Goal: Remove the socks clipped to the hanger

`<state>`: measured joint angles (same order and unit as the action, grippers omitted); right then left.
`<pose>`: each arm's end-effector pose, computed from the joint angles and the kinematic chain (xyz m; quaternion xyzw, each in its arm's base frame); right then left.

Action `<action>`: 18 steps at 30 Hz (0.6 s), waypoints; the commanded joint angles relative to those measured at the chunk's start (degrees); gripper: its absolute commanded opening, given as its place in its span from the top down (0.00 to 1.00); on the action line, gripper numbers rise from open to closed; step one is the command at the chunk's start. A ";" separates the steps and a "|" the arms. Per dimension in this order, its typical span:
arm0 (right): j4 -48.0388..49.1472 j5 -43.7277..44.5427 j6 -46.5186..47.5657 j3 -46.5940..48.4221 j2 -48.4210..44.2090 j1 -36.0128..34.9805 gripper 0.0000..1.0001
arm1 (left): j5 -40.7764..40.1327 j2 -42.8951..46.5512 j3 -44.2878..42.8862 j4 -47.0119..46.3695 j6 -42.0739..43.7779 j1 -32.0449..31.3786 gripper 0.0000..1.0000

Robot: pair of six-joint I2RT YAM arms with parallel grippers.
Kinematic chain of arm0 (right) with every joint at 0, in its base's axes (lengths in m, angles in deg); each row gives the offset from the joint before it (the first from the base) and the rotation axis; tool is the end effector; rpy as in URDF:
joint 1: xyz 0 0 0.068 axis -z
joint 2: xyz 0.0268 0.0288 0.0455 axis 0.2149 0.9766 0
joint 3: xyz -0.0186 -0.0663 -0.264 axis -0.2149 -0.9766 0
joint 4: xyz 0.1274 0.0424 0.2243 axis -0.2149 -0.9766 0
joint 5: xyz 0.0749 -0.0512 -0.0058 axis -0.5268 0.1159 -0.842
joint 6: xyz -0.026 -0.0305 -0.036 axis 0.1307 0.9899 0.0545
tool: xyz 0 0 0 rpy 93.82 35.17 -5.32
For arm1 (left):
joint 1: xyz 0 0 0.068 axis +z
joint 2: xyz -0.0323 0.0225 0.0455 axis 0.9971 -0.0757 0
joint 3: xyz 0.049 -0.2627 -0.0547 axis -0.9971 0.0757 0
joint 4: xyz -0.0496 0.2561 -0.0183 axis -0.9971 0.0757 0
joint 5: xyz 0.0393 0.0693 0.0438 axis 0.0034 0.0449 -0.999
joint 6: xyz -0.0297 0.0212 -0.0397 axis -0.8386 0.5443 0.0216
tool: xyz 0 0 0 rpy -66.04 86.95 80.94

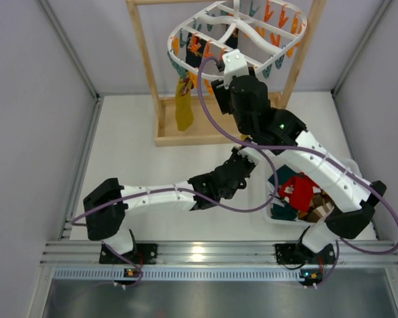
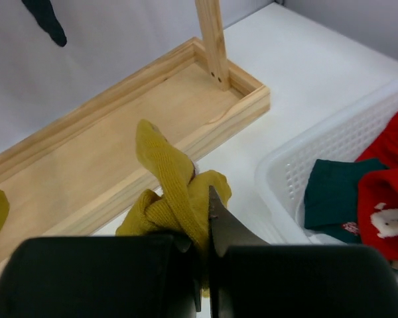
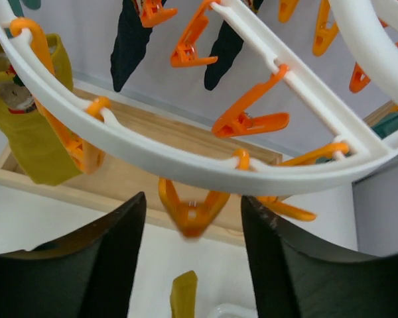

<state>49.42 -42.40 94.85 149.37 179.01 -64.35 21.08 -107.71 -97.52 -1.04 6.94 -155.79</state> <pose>0.2211 0.2440 0.4931 -0.1694 0.7445 -0.0383 0.6446 0.1547 -0.3602 0.3020 0.2544 0.6920 -0.1116 0.6662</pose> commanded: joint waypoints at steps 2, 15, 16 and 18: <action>1.49 -3.12 -2.47 -3.60 -8.19 -0.09 0.37 | 8.93 10.58 3.84 -0.87 -5.79 -0.18 1.00; -11.07 -2.87 -11.34 -20.04 -33.59 0.09 0.10 | 32.66 11.05 4.39 3.08 -15.03 1.31 1.00; -11.69 -2.52 -11.70 -20.22 -34.83 0.00 0.10 | 34.17 10.00 3.51 3.08 -15.20 1.40 1.00; -12.92 -1.46 -11.88 -20.92 -37.99 0.09 0.09 | 36.46 7.97 0.53 3.08 -15.73 1.49 1.00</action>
<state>39.82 -45.66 85.82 129.26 144.78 -64.27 49.93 -97.07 -92.41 2.63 -6.13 -154.76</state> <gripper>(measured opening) 0.906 0.015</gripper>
